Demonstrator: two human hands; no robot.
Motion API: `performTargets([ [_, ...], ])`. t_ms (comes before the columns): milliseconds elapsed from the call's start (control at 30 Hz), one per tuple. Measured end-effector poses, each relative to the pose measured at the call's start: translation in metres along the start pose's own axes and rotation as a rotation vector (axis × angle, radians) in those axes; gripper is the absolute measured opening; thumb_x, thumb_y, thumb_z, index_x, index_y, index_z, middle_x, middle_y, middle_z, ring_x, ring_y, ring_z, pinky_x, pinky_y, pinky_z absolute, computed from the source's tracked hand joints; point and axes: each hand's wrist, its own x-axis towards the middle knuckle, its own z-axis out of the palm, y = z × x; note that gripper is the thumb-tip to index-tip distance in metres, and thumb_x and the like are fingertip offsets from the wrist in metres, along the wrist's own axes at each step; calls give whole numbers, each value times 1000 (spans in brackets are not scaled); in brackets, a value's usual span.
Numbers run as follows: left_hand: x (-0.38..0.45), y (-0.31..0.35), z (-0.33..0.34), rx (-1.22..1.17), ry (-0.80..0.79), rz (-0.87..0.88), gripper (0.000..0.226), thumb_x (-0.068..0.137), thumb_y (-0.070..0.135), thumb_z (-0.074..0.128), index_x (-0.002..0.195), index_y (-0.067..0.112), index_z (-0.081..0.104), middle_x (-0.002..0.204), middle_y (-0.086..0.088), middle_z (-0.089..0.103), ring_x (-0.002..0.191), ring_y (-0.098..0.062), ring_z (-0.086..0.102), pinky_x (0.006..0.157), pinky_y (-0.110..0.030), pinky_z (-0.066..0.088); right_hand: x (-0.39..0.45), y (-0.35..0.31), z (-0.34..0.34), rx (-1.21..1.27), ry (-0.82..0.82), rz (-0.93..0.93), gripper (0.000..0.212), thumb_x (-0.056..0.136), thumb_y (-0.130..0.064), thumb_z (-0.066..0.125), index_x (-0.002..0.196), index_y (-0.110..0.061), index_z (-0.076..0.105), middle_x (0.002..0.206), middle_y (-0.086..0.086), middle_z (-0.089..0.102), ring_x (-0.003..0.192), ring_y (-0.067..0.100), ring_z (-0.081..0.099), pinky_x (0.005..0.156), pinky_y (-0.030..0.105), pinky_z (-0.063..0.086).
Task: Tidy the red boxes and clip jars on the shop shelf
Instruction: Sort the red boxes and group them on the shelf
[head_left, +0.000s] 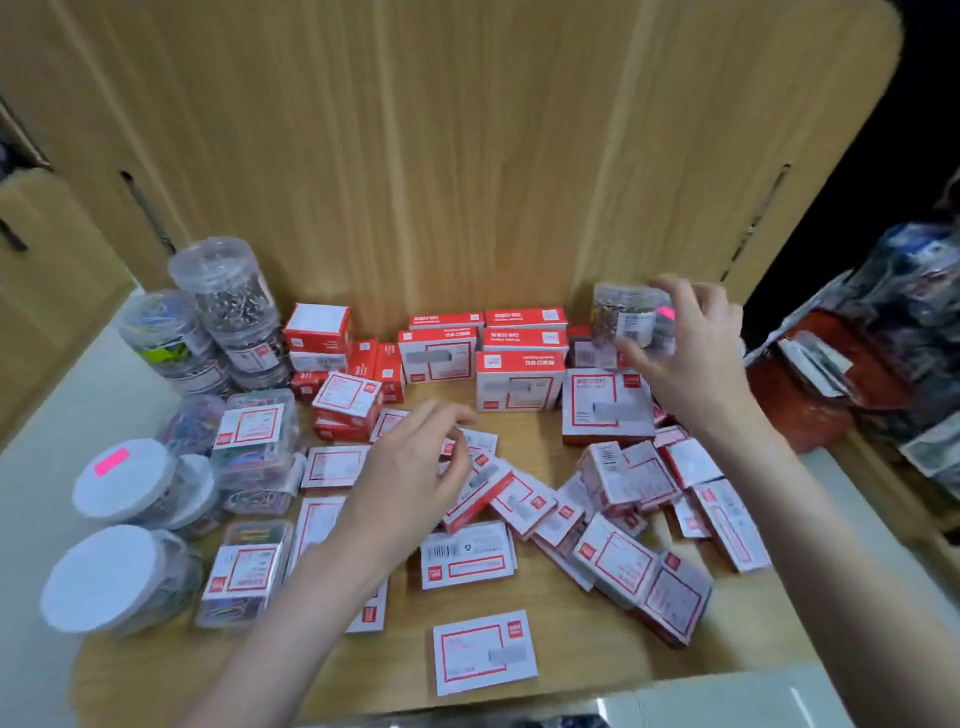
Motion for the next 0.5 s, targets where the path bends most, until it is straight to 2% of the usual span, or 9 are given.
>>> performTargets([
  [100, 3, 5, 3, 5, -39, -11, 15, 87, 9, 53, 98, 15, 61, 90, 14, 50, 80, -6, 48, 67, -16, 36, 9, 2, 13, -154, -66, -2, 65, 74, -45, 69, 129, -19, 47, 119, 17, 53, 115, 36, 37, 89, 38, 25],
  [200, 3, 5, 2, 3, -71, -36, 16, 88, 7, 55, 100, 17, 60, 91, 14, 51, 75, 8, 49, 67, -4, 33, 11, 2, 18, -143, -59, 34, 61, 73, -43, 69, 126, -22, 46, 117, 11, 56, 116, 32, 35, 86, 38, 22],
  [333, 3, 3, 0, -1, -64, -76, 19, 87, 8, 55, 103, 16, 60, 96, 14, 52, 84, 3, 49, 73, -1, 33, 3, 0, 9, 164, 70, -133, 59, 67, -23, 78, 118, -17, 50, 110, 9, 48, 107, 28, 43, 88, 29, 32],
  [433, 7, 5, -1, -69, -38, -113, 25, 88, 13, 56, 111, 20, 55, 103, 15, 53, 92, 4, 52, 76, -5, 38, -8, -14, 1, 440, -62, -248, 65, 67, -16, 79, 120, -22, 42, 116, 0, 45, 109, 12, 48, 89, 28, 43],
  [500, 10, 8, 0, -175, -15, -135, 36, 85, 16, 61, 118, 26, 49, 110, 16, 54, 97, 7, 51, 82, -10, 41, -19, -26, 2, 526, -195, -321, 71, 68, -17, 77, 126, -24, 36, 120, -6, 48, 113, 7, 49, 95, 27, 43],
])
